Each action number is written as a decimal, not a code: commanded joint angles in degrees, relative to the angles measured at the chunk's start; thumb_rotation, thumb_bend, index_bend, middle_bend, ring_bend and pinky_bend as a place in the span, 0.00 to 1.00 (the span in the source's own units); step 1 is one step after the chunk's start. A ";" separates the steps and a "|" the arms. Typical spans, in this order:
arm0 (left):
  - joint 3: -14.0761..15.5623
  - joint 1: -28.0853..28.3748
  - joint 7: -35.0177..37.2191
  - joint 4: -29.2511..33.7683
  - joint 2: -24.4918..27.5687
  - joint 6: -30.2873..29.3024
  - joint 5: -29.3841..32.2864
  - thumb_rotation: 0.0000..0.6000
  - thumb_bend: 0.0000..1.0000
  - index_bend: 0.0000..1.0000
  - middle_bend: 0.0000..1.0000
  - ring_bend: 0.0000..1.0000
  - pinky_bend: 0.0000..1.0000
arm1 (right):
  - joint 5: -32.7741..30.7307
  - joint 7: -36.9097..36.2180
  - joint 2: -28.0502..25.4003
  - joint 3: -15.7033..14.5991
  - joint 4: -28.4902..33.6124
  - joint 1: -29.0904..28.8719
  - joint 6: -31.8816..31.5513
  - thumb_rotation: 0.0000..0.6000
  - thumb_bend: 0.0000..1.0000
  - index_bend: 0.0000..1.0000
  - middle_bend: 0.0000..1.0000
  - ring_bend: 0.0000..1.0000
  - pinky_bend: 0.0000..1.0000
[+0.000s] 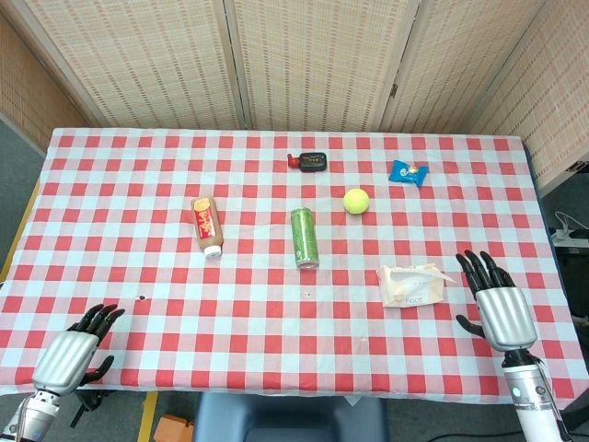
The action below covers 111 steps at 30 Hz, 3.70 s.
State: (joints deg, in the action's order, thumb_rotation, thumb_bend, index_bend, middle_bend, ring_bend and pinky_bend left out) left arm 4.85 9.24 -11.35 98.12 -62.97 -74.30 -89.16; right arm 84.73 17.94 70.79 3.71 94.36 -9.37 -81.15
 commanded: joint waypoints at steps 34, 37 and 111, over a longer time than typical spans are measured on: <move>0.00 -0.25 0.45 0.03 0.14 -0.87 -0.70 1.00 0.39 0.12 0.08 0.05 0.38 | -2.96 -1.30 9.09 3.94 -13.64 -7.07 7.13 1.00 0.04 0.26 0.54 0.43 0.67; 0.02 -0.24 0.43 -0.03 0.12 -0.87 -0.77 1.00 0.39 0.12 0.08 0.05 0.38 | -3.42 -1.59 10.48 4.28 -15.34 -7.69 7.41 1.00 0.04 0.29 0.58 0.47 0.71; -0.12 -0.09 2.88 -0.23 0.70 -0.63 -0.35 1.00 0.39 0.12 0.08 0.05 0.38 | -23.92 13.94 10.63 25.25 -30.55 -27.01 10.82 1.00 0.60 0.82 0.60 0.61 0.87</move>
State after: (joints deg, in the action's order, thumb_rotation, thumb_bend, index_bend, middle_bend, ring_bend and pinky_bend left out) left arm 4.77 9.15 -8.53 97.93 -62.31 -74.96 -89.57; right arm 63.35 31.25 79.43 27.94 69.88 -33.14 -73.17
